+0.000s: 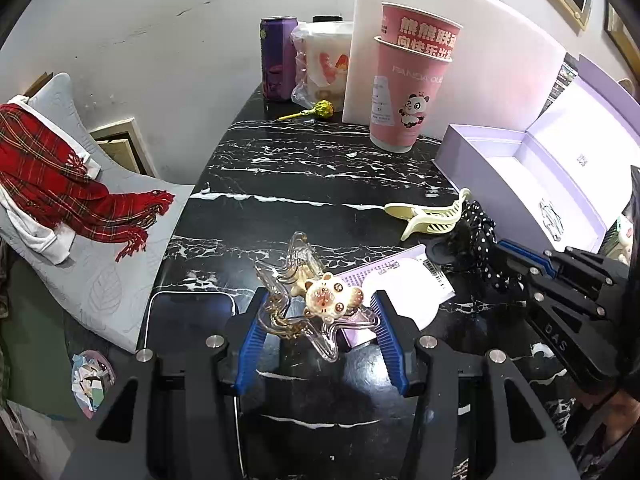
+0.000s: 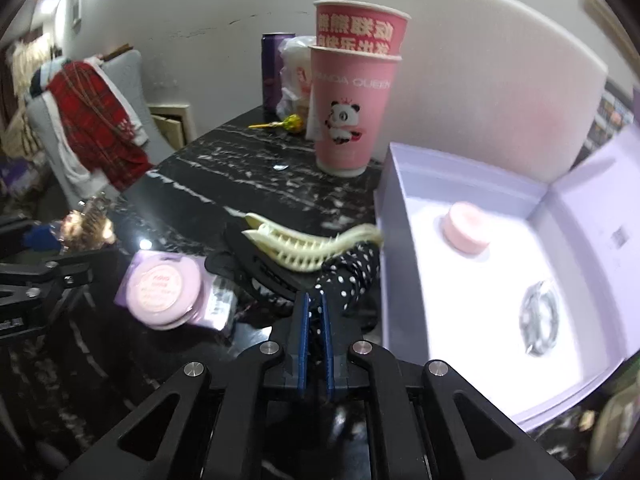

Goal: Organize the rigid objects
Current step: 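Close the left gripper on the glass star keychain while the right gripper lowers onto the scrunchie, then lift the star keychain with the left gripper while the right gripper grasps and lifts the scrunchie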

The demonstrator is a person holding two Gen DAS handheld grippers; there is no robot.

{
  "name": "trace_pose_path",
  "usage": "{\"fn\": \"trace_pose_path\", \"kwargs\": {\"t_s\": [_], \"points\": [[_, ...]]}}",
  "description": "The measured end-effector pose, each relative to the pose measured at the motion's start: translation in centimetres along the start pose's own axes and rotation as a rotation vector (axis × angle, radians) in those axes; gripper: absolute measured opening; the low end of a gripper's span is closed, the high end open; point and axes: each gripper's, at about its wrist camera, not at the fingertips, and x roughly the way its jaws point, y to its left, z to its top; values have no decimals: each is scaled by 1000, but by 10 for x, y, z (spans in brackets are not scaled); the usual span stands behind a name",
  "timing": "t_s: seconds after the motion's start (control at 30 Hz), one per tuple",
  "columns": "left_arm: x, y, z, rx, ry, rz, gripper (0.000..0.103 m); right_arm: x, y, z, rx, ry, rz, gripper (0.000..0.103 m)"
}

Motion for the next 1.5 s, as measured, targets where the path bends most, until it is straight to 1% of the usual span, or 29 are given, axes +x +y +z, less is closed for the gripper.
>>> {"fn": "trace_pose_path", "kwargs": {"t_s": [0.1, 0.37, 0.57, 0.8, 1.17, 1.2, 1.27, 1.3, 1.33, 1.43, 1.5], "points": [[-2, -4, -1, 7, -1, -3, 50, -8, 0, -9, -21, -17, 4, 6], [-12, -17, -8, 21, -4, -31, 50, -34, -4, -26, -13, -29, 103, 6], [-19, -28, -20, 27, 6, -56, 50, -58, -3, -41, -31, -39, 144, 6], [-23, -41, -40, 40, 36, -102, 50, -80, 3, -64, -77, -28, 172, 6], [-28, -54, -68, 53, 63, -142, 50, -94, 5, -94, -96, -13, 160, 7], [-28, -54, -69, 52, 64, -143, 50, -94, 5, -96, -87, -14, 153, 8], [-28, -54, -71, 48, 66, -144, 50, -92, 2, -96, -62, -17, 138, 19], [-28, -53, -72, 46, 68, -143, 50, -90, -1, -96, -42, -14, 134, 34], [-28, -53, -72, 44, 67, -142, 50, -89, -3, -96, -23, -15, 132, 45], [-29, -53, -73, 40, 66, -134, 50, -84, -9, -94, 26, -18, 156, 46], [-28, -52, -73, 39, 67, -127, 50, -81, -9, -93, 31, -15, 146, 46]]}}
